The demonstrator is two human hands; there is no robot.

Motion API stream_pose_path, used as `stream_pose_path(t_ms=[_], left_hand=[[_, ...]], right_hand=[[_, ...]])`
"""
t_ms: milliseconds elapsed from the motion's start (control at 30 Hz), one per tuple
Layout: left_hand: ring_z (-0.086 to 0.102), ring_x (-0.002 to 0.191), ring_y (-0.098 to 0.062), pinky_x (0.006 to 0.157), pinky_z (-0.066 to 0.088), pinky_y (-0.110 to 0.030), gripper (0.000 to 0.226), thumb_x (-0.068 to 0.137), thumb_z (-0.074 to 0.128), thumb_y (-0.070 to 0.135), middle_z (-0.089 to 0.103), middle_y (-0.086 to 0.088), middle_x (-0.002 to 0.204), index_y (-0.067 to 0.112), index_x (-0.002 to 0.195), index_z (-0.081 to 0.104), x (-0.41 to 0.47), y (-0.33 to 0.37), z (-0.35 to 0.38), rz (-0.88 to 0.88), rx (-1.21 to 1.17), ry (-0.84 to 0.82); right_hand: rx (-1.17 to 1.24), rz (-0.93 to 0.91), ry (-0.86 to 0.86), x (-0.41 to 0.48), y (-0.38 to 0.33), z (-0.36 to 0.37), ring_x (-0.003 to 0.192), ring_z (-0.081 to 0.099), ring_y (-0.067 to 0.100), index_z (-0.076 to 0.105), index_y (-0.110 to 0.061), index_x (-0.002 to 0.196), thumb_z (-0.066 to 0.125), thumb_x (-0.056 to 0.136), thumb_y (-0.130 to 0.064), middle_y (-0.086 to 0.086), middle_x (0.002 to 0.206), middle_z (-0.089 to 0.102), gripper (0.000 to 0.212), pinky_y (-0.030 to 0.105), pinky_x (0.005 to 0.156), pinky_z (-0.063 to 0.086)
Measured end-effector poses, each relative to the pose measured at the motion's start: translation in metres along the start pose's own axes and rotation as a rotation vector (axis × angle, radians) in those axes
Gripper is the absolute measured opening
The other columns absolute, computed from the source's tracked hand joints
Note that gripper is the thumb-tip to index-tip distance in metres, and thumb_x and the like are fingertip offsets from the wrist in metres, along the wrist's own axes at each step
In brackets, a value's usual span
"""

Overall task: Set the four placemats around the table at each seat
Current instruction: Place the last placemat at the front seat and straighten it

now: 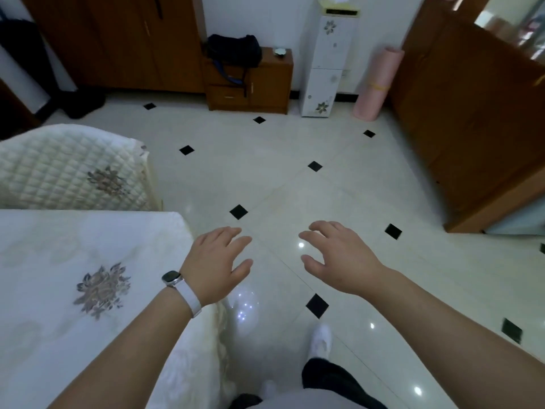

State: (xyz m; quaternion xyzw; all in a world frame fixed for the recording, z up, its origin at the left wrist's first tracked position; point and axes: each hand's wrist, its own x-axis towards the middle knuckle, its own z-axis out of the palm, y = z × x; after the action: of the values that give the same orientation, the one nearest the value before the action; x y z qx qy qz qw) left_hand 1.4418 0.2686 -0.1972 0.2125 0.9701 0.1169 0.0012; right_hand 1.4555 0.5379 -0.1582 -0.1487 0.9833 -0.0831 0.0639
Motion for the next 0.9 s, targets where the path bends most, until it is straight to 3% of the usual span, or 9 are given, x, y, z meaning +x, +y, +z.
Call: stream_pose_path(t_ms=[133,367,500,700,900], left_hand=[[0.055,0.119,-0.027,0.096,0.042,-0.044,0.051,0.085,0.041,0.051,0.061,-0.004,0.129,0.023,0.122,0.062,0.029,-0.011,0.001,-0.084,0.023,-0.008],[0.053,0.12,-0.024,0.098,0.041,-0.043,0.053,0.085,0.042,0.052,0.059,-0.002,0.131,0.024,0.126,0.059,0.11,-0.022,-0.014,-0.301,-0.006,0.093],[0.054,0.118,-0.024,0.096,0.043,-0.043,0.052,0.085,0.042,0.052,0.06,-0.001,0.129,0.025,0.125,0.06,0.163,-0.023,-0.022,-0.389,0.014,0.131],[0.059,0.11,-0.028,0.09,0.046,-0.042,0.048,0.084,0.044,0.048,0.064,-0.005,0.121,0.02,0.118,0.064,0.215,-0.033,-0.033,-0.464,0.106,0.197],[0.058,0.113,-0.026,0.091,0.044,-0.039,0.047,0.087,0.041,0.05,0.062,-0.003,0.124,0.023,0.12,0.062,0.242,-0.064,-0.041,-0.551,0.135,0.192]], right_hand=[[0.045,-0.061,0.016,0.053,0.02,-0.001,0.114,0.056,0.027,0.061,-0.02,0.126,0.035,0.085,-0.051,0.005,0.127,0.06,0.058,0.04,0.091,0.046],[0.031,-0.212,-0.012,0.172,0.073,-0.02,0.12,0.05,0.022,0.056,-0.024,0.133,0.033,0.087,-0.053,0.0,0.134,0.055,0.059,0.035,0.097,0.04],[0.058,-0.298,-0.02,0.234,0.103,-0.044,0.124,0.045,0.02,0.051,-0.026,0.136,0.045,0.093,-0.046,-0.003,0.137,0.05,0.048,0.033,0.101,0.036],[0.031,-0.462,-0.039,0.317,0.124,-0.064,0.132,0.04,0.022,0.049,-0.025,0.139,0.048,0.093,-0.043,0.0,0.144,0.046,0.049,0.035,0.104,0.033],[0.031,-0.605,-0.063,0.38,0.106,-0.068,0.131,0.044,0.023,0.051,-0.025,0.137,0.028,0.084,-0.055,0.002,0.141,0.05,0.065,0.037,0.104,0.036]])
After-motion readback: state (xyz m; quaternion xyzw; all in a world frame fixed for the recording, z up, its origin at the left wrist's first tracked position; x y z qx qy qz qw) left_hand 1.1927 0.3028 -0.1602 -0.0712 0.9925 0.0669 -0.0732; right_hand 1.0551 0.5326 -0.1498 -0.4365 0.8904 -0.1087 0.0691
